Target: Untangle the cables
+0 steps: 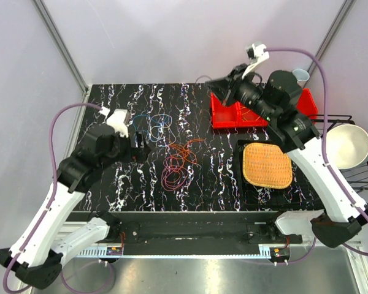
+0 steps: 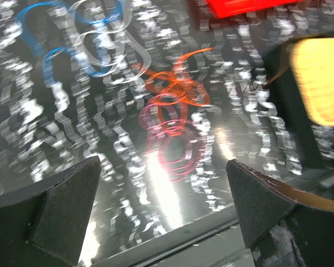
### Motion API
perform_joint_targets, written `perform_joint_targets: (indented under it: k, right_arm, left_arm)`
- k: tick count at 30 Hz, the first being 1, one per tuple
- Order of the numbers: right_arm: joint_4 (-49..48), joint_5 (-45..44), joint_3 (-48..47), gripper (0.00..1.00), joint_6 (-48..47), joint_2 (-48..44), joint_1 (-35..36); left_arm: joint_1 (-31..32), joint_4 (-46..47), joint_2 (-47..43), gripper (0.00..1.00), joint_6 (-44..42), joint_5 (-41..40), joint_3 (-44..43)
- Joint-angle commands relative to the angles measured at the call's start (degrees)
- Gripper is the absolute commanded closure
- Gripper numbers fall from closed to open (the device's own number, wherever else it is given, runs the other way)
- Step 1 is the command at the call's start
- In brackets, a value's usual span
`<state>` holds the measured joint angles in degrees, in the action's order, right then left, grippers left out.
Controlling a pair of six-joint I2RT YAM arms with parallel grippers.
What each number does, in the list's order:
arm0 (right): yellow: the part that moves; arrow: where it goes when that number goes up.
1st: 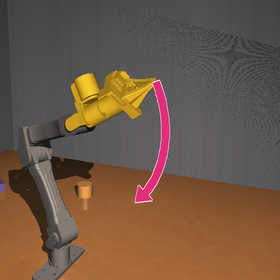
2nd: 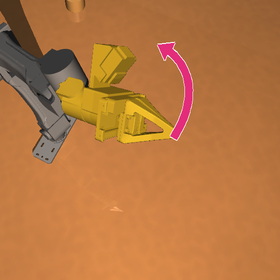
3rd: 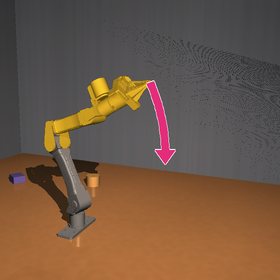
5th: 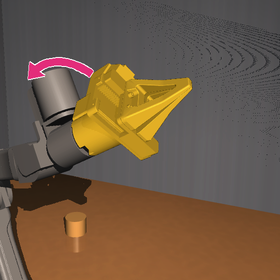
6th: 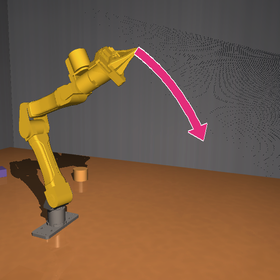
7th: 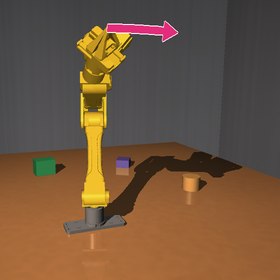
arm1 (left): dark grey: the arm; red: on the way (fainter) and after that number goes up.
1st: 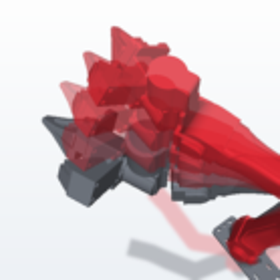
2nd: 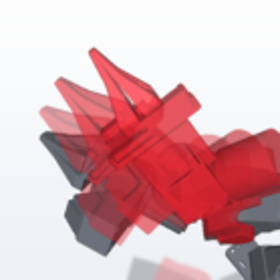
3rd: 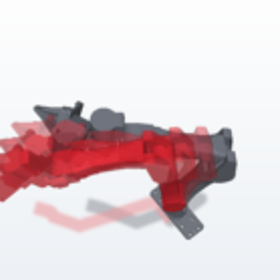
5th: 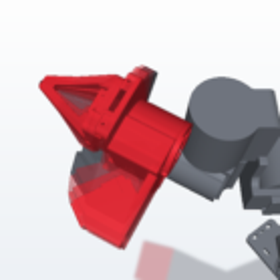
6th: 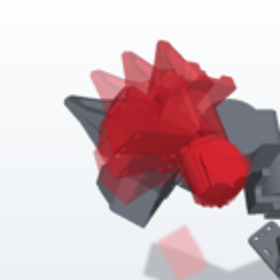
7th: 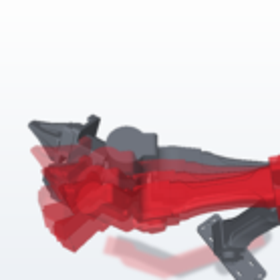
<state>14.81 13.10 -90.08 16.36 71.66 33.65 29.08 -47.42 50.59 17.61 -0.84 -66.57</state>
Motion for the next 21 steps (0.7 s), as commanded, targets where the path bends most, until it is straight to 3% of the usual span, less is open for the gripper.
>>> perform_joint_targets:
  k: [1,9,15,21]
  right_arm:
    - [1.7,-4.9,-12.0,1.00,-2.1,3.7,0.3]
    - [7.5,-7.0,-33.0,1.00,-5.9,12.6,0.4]
    - [14.8,-9.0,-54.1,1.00,-9.7,21.7,0.3]
    - [16.0,-14.5,-54.1,1.00,-13.9,24.1,0.3]
  left_arm:
    - [0.0,-0.7,-3.9,0.01,-1.0,-9.6,6.0]
    - [-0.1,3.0,-9.0,0.01,0.9,-9.5,14.4]
    - [0.0,3.6,-9.7,0.01,0.9,-9.4,15.1]
    - [0.0,1.9,-11.1,0.01,1.9,-11.8,15.0]
